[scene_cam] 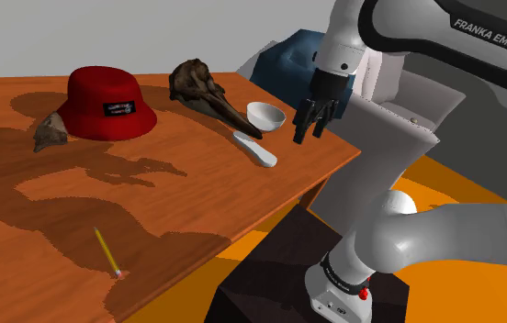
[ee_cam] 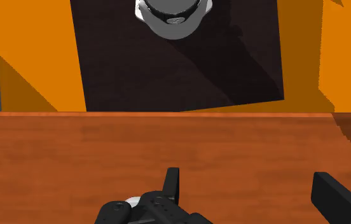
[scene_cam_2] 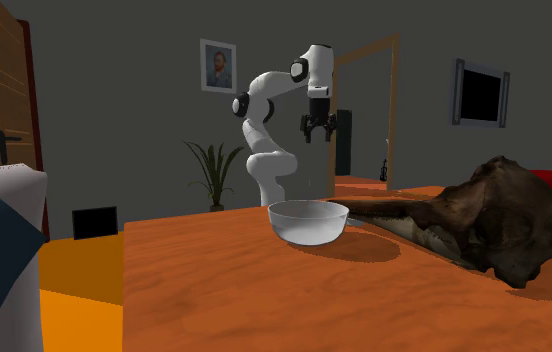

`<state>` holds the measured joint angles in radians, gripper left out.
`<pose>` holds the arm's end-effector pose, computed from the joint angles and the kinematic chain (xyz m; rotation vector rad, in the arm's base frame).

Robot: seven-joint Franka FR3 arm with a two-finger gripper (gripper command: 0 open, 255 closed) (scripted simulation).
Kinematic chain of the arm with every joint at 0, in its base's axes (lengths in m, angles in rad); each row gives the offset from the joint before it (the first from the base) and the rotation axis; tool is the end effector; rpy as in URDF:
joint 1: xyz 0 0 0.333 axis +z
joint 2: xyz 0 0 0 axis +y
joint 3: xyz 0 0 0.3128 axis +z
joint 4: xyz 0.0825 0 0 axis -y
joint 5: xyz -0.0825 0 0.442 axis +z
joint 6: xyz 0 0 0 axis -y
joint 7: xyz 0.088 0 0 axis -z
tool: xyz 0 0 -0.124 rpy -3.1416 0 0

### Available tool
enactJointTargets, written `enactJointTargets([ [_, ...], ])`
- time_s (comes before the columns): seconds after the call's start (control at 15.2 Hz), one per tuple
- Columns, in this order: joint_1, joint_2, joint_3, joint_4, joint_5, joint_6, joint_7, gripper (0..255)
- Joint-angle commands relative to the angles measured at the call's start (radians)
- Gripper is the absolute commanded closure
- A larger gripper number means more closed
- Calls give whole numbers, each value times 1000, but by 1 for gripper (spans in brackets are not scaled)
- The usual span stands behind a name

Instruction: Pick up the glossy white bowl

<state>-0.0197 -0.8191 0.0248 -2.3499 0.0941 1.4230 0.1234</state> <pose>0.3404 0.0162 0.5745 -3.0624 0.1814 0.1725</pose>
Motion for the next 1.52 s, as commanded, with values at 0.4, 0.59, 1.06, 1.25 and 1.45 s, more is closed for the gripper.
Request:
enactJointTargets([
  [0.4,-41,195,-10,46,-61,142,3,0],
  [0.59,-61,297,-15,86,-91,202,9,0],
  [1.06,-104,540,-33,217,-159,310,33,0],
  [1.25,-120,646,-43,291,-187,341,46,0],
  [1.45,-135,752,-54,375,-213,362,58,0],
])
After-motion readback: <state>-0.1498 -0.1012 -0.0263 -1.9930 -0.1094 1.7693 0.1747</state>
